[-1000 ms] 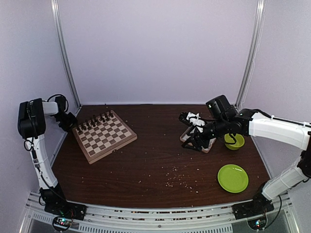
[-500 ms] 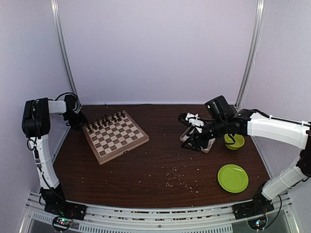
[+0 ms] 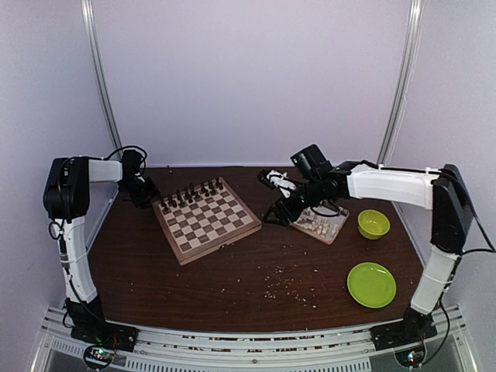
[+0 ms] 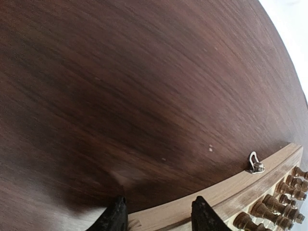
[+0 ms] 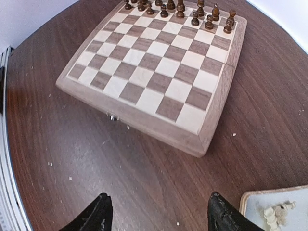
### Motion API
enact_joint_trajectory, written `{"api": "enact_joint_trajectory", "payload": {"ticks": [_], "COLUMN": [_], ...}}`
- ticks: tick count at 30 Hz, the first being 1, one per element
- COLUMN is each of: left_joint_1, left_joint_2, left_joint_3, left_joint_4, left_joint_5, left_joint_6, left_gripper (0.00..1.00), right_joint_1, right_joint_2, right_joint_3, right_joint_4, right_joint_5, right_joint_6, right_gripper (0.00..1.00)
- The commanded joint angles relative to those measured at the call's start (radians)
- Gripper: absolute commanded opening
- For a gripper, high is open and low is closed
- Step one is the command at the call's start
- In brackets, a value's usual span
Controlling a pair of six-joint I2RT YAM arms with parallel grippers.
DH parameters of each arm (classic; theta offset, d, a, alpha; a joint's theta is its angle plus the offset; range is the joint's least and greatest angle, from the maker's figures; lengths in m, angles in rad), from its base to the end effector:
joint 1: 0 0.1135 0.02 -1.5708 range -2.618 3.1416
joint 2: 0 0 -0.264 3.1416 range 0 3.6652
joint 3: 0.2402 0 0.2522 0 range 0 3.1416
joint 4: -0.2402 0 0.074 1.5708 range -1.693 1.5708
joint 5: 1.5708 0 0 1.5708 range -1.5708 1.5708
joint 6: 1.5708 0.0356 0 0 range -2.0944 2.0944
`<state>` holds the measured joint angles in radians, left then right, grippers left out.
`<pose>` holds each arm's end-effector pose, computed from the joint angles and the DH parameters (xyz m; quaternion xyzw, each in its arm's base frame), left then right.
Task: Set up the chess pieces on the board
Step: Position the chessboard at the center of the board, then move the chessboard to the center of the board.
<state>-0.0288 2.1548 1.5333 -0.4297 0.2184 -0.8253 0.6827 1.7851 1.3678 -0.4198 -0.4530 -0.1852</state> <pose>0.4532 -0.0208 0.1455 -0.3467 0.8964 -0.2016 0.1888 0.2969 0.2615 0.2483 -0.4555 0.7914 0.2892 0.2872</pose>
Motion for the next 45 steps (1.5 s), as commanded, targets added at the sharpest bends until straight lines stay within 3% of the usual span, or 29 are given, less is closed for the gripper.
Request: {"api": "enact_joint_trajectory", "payload": {"ticks": [1, 7, 14, 16, 22, 36, 45], "left_joint_1": [-0.037, -0.046, -0.047, -0.047, -0.052, -0.099, -0.165], "left_joint_2": [0.008, 0.013, 0.000, -0.005, -0.010, -0.005, -0.081], "left_joint_3": [-0.003, -0.007, -0.042, -0.053, -0.071, -0.110, -0.260], "left_joint_4": [0.040, 0.042, 0.055, 0.061, 0.069, 0.075, 0.154], "left_joint_5": [0.048, 0.051, 0.064, 0.064, 0.068, 0.081, 0.055], "left_joint_6": [-0.017, -0.019, -0.014, -0.013, -0.004, 0.012, -0.048], "left_gripper": [0.46, 0.46, 0.46, 0.46, 0.46, 0.44, 0.42], "right_joint_1": [-0.011, -0.028, -0.029, -0.029, -0.029, -0.021, -0.018], "right_joint_2": [0.196, 0.453, 0.484, 0.486, 0.540, 0.424, 0.322], "right_joint_3": [0.215, 0.499, 0.479, 0.475, 0.500, 0.281, 0.124], "right_joint_4": [-0.034, -0.144, -0.125, -0.123, -0.136, -0.071, -0.050], "right_joint_5": [0.011, 0.020, 0.086, 0.095, -0.055, -0.146, -0.185], "right_joint_6": [0.164, 0.280, 0.357, 0.373, 0.418, 0.395, 0.382], "right_gripper": [0.69, 0.70, 0.76, 0.84, 0.83, 0.72, 0.65]}}
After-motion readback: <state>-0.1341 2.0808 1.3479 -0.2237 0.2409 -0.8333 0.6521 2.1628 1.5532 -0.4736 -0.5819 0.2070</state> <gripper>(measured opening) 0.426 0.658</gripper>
